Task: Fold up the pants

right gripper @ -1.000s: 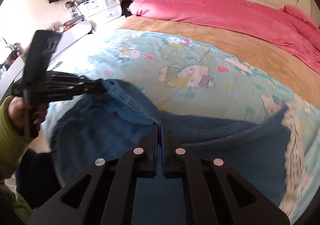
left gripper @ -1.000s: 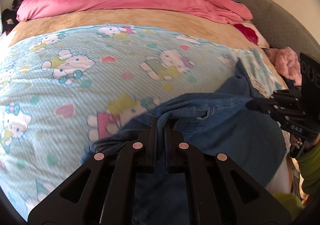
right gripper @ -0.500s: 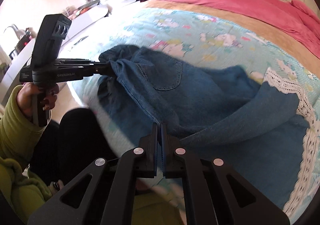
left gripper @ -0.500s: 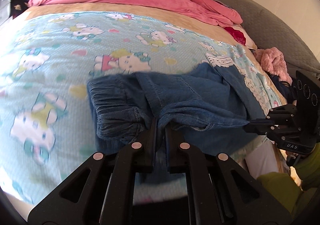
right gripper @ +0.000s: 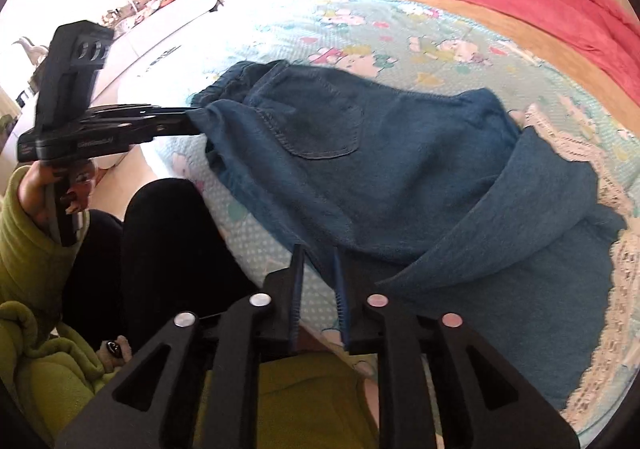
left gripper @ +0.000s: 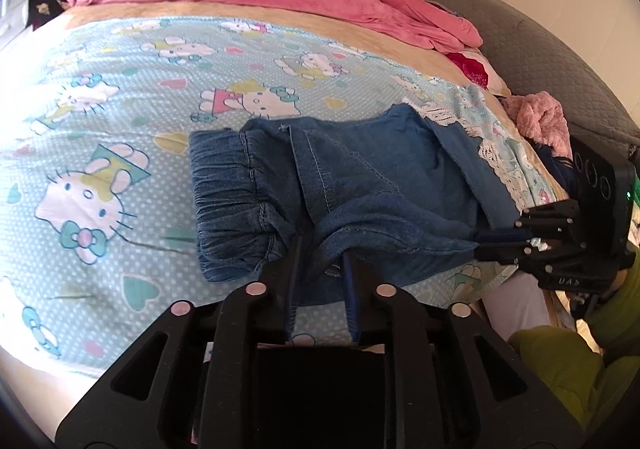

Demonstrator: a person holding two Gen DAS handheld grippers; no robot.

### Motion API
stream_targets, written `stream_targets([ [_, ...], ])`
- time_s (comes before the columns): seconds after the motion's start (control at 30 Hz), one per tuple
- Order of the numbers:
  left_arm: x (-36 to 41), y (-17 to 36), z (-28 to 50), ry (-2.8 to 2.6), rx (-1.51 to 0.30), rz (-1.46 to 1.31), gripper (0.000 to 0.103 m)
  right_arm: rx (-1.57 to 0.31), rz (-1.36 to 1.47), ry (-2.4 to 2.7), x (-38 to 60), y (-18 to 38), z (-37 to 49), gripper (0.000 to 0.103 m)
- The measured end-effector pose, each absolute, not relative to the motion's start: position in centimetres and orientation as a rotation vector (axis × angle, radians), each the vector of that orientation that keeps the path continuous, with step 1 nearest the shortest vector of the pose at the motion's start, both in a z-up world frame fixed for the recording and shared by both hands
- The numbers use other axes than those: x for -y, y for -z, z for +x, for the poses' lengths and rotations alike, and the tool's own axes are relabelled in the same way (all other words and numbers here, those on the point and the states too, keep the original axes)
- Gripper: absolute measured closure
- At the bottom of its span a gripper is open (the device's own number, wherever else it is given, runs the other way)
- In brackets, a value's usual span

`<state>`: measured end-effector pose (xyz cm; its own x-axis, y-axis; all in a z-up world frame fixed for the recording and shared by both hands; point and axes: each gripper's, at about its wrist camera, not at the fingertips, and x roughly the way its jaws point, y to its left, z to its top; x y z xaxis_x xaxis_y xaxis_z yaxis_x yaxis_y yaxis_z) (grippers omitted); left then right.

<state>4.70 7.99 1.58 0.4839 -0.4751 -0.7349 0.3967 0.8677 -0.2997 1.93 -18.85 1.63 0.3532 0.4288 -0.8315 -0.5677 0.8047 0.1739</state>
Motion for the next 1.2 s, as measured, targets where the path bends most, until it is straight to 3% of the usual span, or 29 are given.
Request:
stream_targets([
  [0.03, -8.1, -1.7, 4.6, 0.526, -0.92, -0.089, 0.087, -1.015, -0.157, -0.635, 19.1, -1.9, 2.0, 0.08],
  [0.1, -8.6, -1.9, 4.4, 0.501, -0.916, -0.087, 0.053, -1.003, -0.135, -0.628, 19.8, -2.5, 2.3, 0.072],
  [0.13, -8.9, -1.9, 4.3, 0.487, -0.912, -0.094, 0.048, -0.998, -0.129, -0.618, 20.0, -2.7, 2.5, 0.07],
  [0.33, -10.3, -3.1, 4.4, 0.444, -0.887, -0.119, 0.047, -0.949, -0.053, -0.586, 20.0, -3.7, 4.7, 0.067],
  [0.47, -10.1, -4.2, 5.2, 0.417, -0.866, -0.099, 0.038, -0.964, -0.057, -0.614, 18.1, -2.8, 6.2, 0.057],
  [0.67, -7.8, -4.2, 7.1, 0.44, -0.872, -0.094, 0.034, -1.156, -0.01, -0.53, 18.0, 2.0, 8.1, 0.055],
  [0.73, -6.7, -3.3, 7.7, 0.46, -0.895, -0.07, 0.034, -1.137, 0.012, -0.538, 18.6, 1.5, 7.8, 0.054],
  [0.8, -5.3, -1.5, 8.7, 0.446, -0.946, -0.011, 0.036, -1.101, 0.018, -0.527, 19.5, 0.3, 7.6, 0.046],
  [0.93, -3.8, 0.9, 9.9, 0.363, -0.976, 0.13, 0.038, -1.011, 0.046, -0.46, 22.4, -2.6, 7.6, 0.045],
  [1.2, -2.8, -5.3, 9.0, 0.408, -0.846, 0.093, 0.037, -0.898, 0.065, -0.3, 27.8, -5.4, 10.8, 0.045],
])
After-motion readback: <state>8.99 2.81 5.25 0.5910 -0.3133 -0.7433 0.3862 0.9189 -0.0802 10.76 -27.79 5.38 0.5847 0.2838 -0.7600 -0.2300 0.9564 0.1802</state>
